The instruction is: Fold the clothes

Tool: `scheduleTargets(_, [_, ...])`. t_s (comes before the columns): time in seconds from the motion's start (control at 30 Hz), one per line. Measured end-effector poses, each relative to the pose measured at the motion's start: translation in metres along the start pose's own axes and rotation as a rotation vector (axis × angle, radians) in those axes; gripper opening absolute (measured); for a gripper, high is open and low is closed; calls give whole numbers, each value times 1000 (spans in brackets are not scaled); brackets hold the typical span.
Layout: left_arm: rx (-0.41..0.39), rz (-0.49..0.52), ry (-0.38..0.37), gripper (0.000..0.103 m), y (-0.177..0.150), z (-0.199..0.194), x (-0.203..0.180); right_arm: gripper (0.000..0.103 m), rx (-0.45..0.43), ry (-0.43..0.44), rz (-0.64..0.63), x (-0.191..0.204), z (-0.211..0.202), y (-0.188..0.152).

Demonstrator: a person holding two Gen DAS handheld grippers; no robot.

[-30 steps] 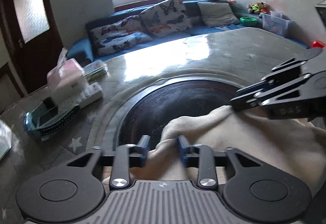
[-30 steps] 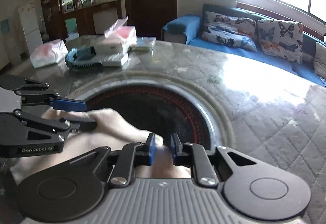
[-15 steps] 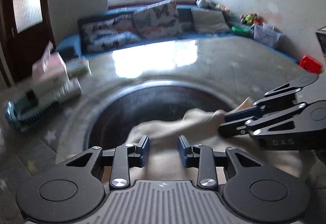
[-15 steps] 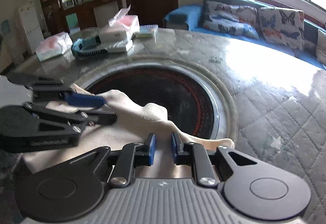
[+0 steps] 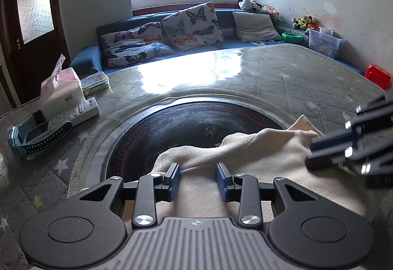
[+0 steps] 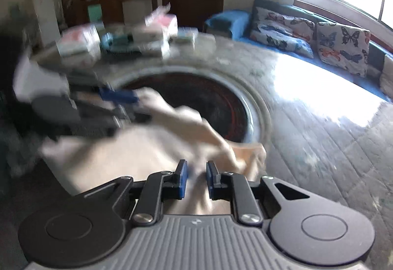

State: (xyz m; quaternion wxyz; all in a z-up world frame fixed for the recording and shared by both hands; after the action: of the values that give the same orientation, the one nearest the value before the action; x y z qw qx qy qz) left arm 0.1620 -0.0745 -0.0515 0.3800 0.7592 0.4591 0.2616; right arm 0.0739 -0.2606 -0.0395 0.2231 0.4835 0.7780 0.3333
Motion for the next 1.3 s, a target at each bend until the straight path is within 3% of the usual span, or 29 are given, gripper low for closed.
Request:
scheduleTargets(0.13, [-5, 8, 8, 37, -1, 0, 0, 15, -28, -7, 47, -8, -12, 1])
scheduleTargets(0.3, [-8, 7, 17, 37, -1, 0, -1, 15, -58, 9, 15, 1, -37, 1])
scheduleTargets(0.47, [-9, -12, 26, 38, 0, -6, -1, 15, -25, 18, -12, 12, -39, -23])
scheduleTargets(0.7, [-52, -13, 14, 39, -2, -51, -5, 15, -85, 15, 18, 14, -54, -18])
scheduleTargets(0.97, [-80, -2, -37, 39, -30, -102, -29, 15, -114, 88, -13, 48, -60, -17])
scheduleTargets(1.07, [-68, 25, -37, 39, -45, -106, -34, 16, -95, 85, -1, 51, -51, -27])
scheduleTargets(1.3, [-63, -31, -44, 41, -57, -106, -24, 16, -90, 75, 2, 51, -52, -34])
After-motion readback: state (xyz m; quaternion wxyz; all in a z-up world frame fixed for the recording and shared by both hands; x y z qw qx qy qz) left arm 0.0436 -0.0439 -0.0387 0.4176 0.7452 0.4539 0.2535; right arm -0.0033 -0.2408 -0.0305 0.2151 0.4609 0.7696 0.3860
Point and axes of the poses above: each gripper's, at about its wrist camera, not at the fingertips, and z roughly the way its jaws point, x to its left, y to its top, the point moved 10 cm from there along z, roughly the way its jaws point, and after that the axes turned 4 degrees about -x, right-handed, at the moved point
